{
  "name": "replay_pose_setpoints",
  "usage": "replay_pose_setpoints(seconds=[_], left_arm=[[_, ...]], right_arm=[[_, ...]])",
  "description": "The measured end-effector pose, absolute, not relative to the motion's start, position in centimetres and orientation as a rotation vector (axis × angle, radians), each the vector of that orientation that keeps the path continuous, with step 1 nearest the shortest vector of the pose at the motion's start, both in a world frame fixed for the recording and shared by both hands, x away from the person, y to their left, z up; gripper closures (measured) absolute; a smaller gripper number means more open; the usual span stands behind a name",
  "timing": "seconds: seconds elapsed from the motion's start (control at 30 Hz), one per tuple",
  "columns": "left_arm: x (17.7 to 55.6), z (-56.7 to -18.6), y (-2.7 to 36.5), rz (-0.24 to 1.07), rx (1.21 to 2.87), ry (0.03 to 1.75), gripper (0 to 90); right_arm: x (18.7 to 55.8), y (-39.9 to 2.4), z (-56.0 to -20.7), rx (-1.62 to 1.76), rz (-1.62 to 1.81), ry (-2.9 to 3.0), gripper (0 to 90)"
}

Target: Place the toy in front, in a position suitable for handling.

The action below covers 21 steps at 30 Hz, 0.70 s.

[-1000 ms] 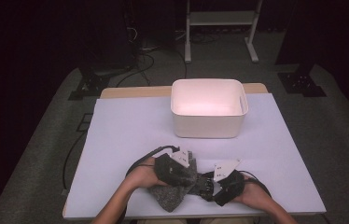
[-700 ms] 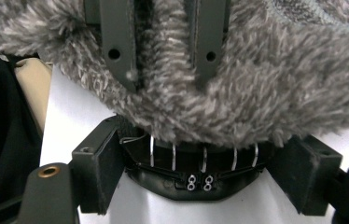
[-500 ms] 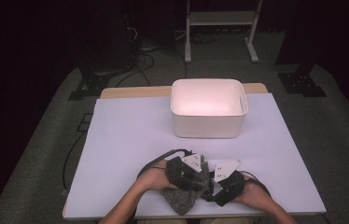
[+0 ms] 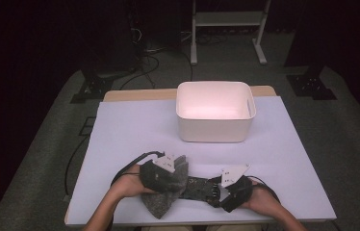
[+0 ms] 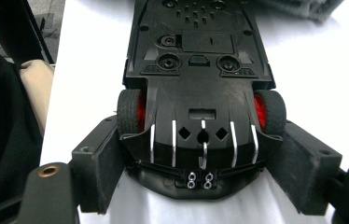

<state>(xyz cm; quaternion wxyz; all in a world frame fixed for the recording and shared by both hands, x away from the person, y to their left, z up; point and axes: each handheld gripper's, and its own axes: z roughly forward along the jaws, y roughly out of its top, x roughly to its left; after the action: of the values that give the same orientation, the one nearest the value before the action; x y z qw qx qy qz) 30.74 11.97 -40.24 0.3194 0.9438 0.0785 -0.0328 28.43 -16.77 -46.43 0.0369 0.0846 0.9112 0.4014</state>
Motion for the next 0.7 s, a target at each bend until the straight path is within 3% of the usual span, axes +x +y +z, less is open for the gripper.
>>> replay_pose_setpoints(seconds=[0.7], left_arm=[[33.2, -40.9, 10.7, -0.089, 2.393, 0.257, 73.1]], right_arm=[[28.5, -16.8, -46.5, 0.265, 1.237, 2.801, 23.3]])
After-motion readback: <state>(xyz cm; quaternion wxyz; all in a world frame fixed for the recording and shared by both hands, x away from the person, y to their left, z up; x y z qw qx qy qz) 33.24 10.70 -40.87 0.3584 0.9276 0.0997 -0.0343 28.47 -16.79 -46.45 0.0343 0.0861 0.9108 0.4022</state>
